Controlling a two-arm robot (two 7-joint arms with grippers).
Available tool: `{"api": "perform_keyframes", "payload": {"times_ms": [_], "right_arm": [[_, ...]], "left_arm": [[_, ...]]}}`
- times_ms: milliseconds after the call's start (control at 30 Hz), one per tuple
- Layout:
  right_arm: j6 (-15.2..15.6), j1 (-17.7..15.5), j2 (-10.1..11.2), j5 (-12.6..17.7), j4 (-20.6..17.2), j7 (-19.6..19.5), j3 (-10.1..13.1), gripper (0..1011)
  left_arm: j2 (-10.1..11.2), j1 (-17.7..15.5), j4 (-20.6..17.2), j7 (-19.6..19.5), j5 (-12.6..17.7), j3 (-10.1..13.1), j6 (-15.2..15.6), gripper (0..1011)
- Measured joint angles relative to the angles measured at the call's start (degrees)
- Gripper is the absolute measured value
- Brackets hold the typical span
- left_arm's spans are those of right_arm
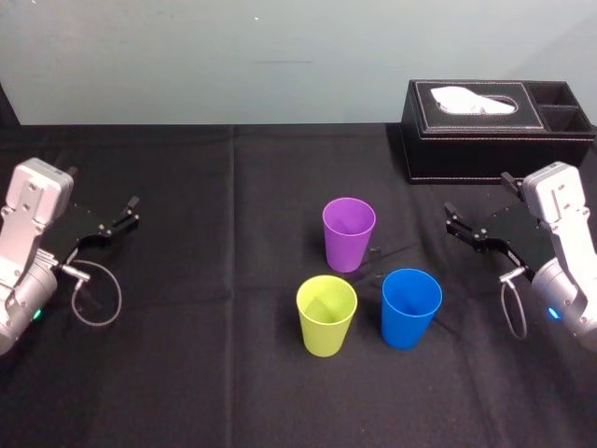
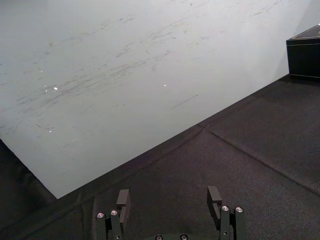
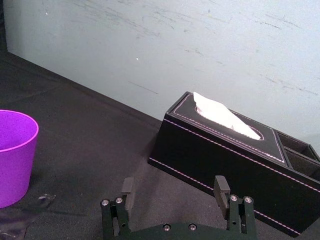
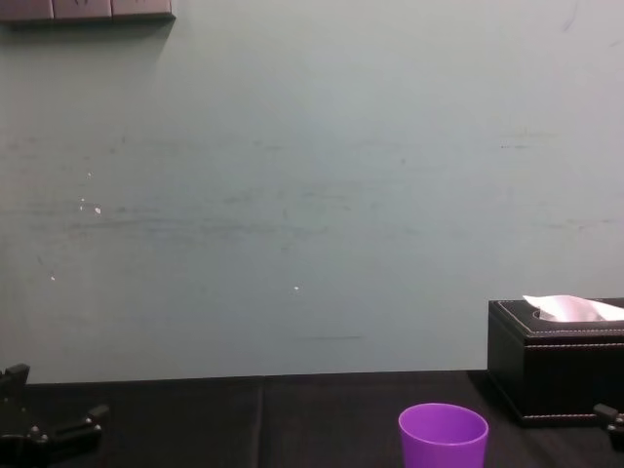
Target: Stack the three plastic cups sequentially using one hand.
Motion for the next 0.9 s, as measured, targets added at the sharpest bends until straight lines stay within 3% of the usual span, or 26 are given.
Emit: {"api": "perform_keyframes", "payload": {"times_ms": [900], "right_arm": [[0.0, 0.0, 0.0, 0.0, 0.0, 0.0, 0.0, 1000]], "left_arm": [[0.0, 0.0, 0.0, 0.0, 0.0, 0.0, 0.0, 1011]]}}
